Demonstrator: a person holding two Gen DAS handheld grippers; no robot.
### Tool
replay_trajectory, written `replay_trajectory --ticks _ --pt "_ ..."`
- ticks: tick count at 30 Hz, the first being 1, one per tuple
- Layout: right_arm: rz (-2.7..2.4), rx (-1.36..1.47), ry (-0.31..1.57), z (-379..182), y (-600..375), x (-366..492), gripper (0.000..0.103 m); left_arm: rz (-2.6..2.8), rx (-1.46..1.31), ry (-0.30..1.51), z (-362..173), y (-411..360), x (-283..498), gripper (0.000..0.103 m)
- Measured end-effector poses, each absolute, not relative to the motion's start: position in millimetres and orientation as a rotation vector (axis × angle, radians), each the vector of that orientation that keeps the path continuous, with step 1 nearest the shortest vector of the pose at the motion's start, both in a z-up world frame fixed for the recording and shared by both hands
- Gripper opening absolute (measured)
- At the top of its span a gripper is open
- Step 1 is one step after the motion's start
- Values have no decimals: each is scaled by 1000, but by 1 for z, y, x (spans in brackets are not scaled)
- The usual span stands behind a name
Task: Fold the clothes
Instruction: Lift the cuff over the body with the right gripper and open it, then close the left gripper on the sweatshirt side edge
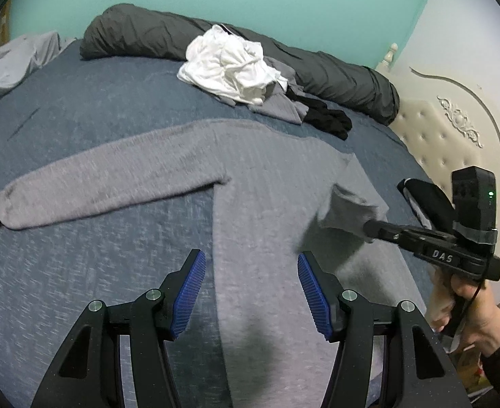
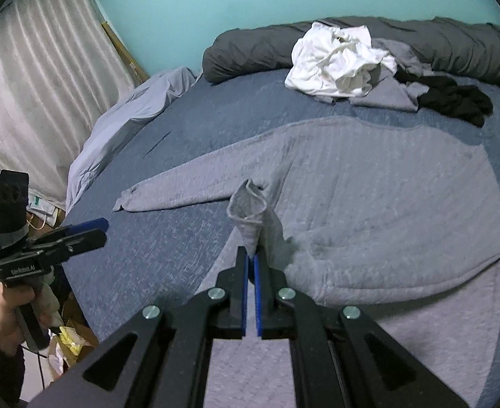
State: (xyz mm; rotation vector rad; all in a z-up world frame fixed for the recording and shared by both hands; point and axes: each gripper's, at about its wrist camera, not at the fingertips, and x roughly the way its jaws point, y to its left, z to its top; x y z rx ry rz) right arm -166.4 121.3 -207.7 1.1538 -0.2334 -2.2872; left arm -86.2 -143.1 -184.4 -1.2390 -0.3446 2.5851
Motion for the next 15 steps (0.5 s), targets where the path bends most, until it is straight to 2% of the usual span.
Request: replay_trajectory --ticks 3,4,5,8,15 --pt "-2244 1214 -261 -224 117 -168 7 2550 -1272 -363 -199 -135 -89 61" --pt "-2238 1241 -259 -229 117 -168 11 2533 -1287 -369 -206 -132 -90 61" --pt "-2233 1269 -256 -234 118 -168 20 2517 -1302 -374 -212 -129 -91 61" --pt "-2245 1266 -281 -238 136 -161 27 2474 -1344 -383 -230 -119 -96 61" --pt "-2357 1292 -320 -245 215 -147 29 2370 -1462 -398 -281 -90 -118 61"
